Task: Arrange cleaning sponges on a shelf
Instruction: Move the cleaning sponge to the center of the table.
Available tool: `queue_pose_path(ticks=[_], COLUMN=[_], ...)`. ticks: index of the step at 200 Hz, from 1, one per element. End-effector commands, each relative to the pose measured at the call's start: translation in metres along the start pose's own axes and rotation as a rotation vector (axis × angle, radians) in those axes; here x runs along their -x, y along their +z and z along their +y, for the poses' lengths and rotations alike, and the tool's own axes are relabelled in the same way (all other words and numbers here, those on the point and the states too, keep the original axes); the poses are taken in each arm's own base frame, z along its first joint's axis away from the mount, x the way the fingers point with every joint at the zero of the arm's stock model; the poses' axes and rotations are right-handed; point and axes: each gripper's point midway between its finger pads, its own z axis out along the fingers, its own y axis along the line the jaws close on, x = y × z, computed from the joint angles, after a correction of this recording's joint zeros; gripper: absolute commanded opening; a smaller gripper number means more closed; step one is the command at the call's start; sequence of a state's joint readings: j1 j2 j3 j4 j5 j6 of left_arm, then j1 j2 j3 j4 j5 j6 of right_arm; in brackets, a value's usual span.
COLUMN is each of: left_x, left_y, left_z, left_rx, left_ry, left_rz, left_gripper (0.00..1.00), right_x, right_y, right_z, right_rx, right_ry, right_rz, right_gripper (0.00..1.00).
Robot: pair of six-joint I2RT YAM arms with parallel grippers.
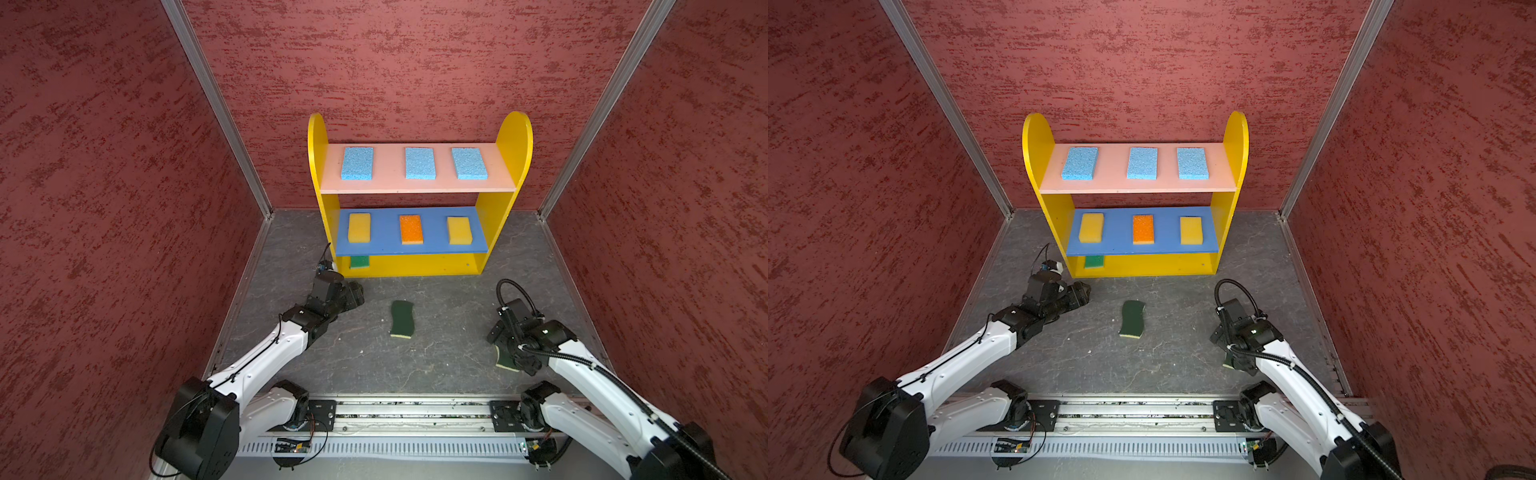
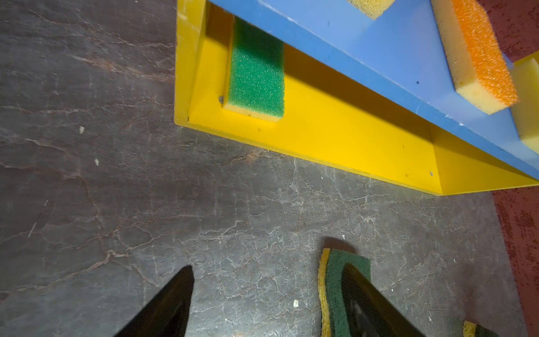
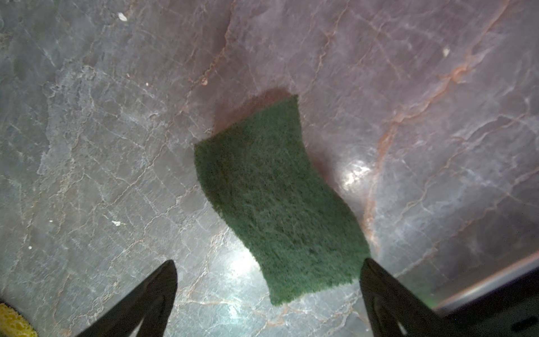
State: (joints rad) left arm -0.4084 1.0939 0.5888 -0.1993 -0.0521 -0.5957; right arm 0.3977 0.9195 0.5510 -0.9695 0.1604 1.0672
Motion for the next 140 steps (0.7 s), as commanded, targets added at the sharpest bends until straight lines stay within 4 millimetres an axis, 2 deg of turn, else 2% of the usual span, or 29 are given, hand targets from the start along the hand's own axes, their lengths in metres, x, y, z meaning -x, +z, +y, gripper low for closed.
queue_pose_path(ticks=[1,33,79,140], left_x=[0.004,0.006,0.0,0.006], left_y=[-0.002,-0.005,-0.002,-0.013], left_z=[-0.005,-0.005,-0.002,-0.001], left_rx=[-0.035,-0.039,-0.037,-0.035], left_ry=[-0.014,-0.021,-0.041,-0.05], left_rz=[-0.017,-0.025,-0.008,-0.036], left_gripper=[0.8,0.8,0.8,0.8], right_x=[0.007,0.006,0.003,-0.007], right_y=[0.001,0.008,0.016,0.035], right_z=[0.004,0.006,0.016,0.021], right_rx=[0.001,-0.017,0.007,0.03], right_ry=[0.008,-0.007,-0.026,-0.036], right_rz=[-0.033,-0.023,-0.001,0.044], right_gripper=[0.99,0.99,0.97,0.77])
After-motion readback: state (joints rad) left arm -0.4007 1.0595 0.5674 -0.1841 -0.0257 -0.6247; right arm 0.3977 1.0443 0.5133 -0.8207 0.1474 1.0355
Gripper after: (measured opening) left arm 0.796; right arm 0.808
